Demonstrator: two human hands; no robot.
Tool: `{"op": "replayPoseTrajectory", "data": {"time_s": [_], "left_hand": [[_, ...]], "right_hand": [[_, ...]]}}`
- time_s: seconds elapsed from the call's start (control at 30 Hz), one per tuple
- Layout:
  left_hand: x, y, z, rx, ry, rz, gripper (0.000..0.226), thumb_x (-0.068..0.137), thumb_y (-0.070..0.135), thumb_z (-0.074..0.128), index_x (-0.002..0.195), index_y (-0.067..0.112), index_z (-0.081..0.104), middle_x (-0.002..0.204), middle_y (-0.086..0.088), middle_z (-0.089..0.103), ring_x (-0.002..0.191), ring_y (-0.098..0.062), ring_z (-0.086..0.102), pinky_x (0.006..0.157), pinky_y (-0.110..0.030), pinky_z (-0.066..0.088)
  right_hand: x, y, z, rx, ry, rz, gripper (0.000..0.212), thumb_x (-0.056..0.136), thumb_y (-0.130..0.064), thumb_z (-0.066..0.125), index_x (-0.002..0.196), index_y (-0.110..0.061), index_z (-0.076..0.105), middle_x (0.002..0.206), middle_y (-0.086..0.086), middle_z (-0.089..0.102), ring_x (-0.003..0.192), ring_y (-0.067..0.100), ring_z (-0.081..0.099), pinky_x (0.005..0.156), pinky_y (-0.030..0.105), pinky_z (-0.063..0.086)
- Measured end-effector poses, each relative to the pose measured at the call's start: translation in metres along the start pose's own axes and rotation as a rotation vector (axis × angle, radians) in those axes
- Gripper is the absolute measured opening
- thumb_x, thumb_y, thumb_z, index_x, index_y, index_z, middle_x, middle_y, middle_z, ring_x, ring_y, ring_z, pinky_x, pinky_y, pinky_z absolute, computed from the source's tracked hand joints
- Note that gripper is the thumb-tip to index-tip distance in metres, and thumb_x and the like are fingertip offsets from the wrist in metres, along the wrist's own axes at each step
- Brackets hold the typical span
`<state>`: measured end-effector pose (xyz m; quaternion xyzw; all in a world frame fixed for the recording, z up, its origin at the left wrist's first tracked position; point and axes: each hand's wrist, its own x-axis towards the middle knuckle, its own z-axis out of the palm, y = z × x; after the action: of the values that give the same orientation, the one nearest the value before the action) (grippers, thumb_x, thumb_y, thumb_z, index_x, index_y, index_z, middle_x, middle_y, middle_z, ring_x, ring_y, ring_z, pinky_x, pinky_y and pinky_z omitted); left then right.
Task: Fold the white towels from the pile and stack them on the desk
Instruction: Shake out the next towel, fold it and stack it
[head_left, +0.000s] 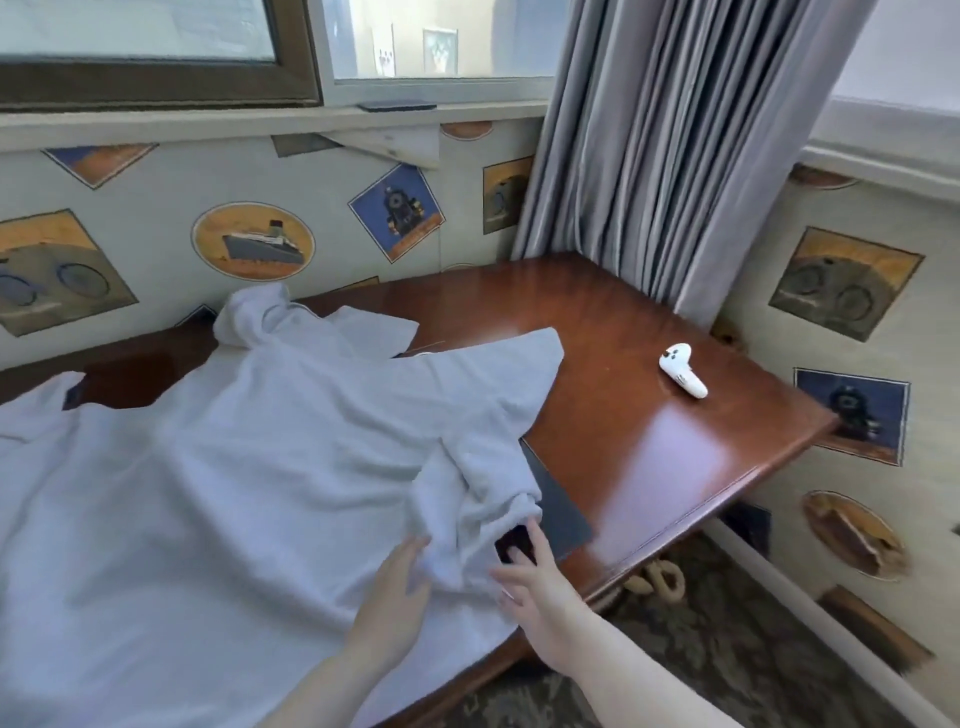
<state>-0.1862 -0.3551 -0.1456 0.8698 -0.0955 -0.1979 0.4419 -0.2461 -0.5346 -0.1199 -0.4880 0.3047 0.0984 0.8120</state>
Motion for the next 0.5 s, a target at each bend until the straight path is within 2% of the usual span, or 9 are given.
{"op": "replayPoseTrajectory", "data": {"time_s": [0.07,0.13,0.2,0.23,0.3,0.37,0.43,0.47,0.5], "left_hand": [[0.008,0.004,0.020,0.022,-0.042,0.001,0.050,0.101,0.011,0.045,0.148,0.024,0.034,0.160,0.003,0.019,0.148,-0.013,0.014,0.120,-0.028,0.013],[0.015,0.005,0.036,0.134,-0.025,0.005,0.052,0.101,0.016,0.045,0.150,0.025,0.029,0.163,0.002,0.008,0.150,-0.015,0.005,0.120,-0.030,0.009],[0.027,0.009,0.046,0.323,0.023,0.002,0.054,0.101,0.029,0.045,0.151,0.031,0.025,0.163,0.004,-0.001,0.150,-0.017,-0.002,0.120,-0.033,0.010],[0.032,0.015,0.049,0.422,0.028,-0.011,0.054,0.100,0.037,0.044,0.150,0.036,0.024,0.163,0.008,-0.004,0.150,-0.018,-0.004,0.119,-0.037,0.011],[0.041,0.025,0.058,0.521,-0.034,-0.058,0.053,0.098,0.050,0.043,0.147,0.045,0.025,0.162,0.016,-0.007,0.150,-0.016,-0.007,0.117,-0.045,0.013],[0.047,0.033,0.067,0.530,-0.134,-0.134,0.045,0.095,0.057,0.044,0.138,0.050,0.036,0.160,0.024,-0.003,0.149,-0.013,-0.010,0.114,-0.050,0.013],[0.046,0.039,0.078,0.521,-0.124,-0.173,0.024,0.090,0.063,0.047,0.113,0.057,0.049,0.154,0.032,0.009,0.148,-0.007,-0.010,0.113,-0.048,0.008],[0.049,0.046,0.088,0.508,-0.029,-0.130,0.011,0.088,0.063,0.048,0.093,0.055,0.054,0.149,0.039,0.012,0.147,0.000,-0.005,0.112,-0.043,0.004],[0.047,0.051,0.096,0.483,0.116,-0.031,0.018,0.084,0.061,0.050,0.074,0.048,0.057,0.141,0.049,0.017,0.142,0.013,0.001,0.109,-0.035,0.002]], "right_hand": [[0.009,-0.009,-0.011,0.573,0.100,0.064,0.077,0.093,-0.011,0.063,0.156,-0.018,0.017,0.143,0.017,0.047,0.117,0.028,0.060,0.093,0.040,0.051],[0.022,-0.022,-0.019,0.776,0.209,0.183,0.077,0.095,-0.023,0.062,0.153,-0.002,0.016,0.138,0.024,0.049,0.111,0.033,0.062,0.079,0.039,0.053],[0.040,-0.031,-0.023,0.685,0.278,0.314,0.073,0.094,-0.034,0.063,0.149,0.000,0.029,0.141,0.019,0.049,0.117,0.031,0.058,0.070,0.035,0.051],[0.049,-0.036,-0.023,0.626,0.251,0.346,0.067,0.093,-0.039,0.064,0.143,-0.001,0.039,0.138,0.016,0.052,0.118,0.028,0.057,0.068,0.033,0.049],[0.069,-0.046,-0.023,0.607,0.165,0.379,0.047,0.090,-0.043,0.067,0.119,-0.008,0.057,0.111,0.009,0.064,0.099,0.021,0.062,0.065,0.030,0.046],[0.085,-0.065,-0.026,0.680,0.083,0.399,0.027,0.089,-0.034,0.070,0.098,-0.010,0.062,0.078,0.006,0.062,0.074,0.020,0.058,0.072,0.027,0.050],[0.094,-0.092,-0.032,0.673,-0.011,0.328,0.010,0.086,-0.013,0.066,0.093,-0.006,0.068,0.078,0.012,0.068,0.077,0.027,0.064,0.086,0.034,0.052],[0.099,-0.107,-0.043,0.640,-0.063,0.226,0.016,0.081,-0.002,0.061,0.094,-0.005,0.070,0.086,0.016,0.072,0.082,0.031,0.067,0.086,0.039,0.054],[0.098,-0.120,-0.053,0.583,-0.116,0.106,0.029,0.073,0.005,0.058,0.097,-0.006,0.071,0.095,0.018,0.072,0.086,0.034,0.069,0.082,0.041,0.055]]}}
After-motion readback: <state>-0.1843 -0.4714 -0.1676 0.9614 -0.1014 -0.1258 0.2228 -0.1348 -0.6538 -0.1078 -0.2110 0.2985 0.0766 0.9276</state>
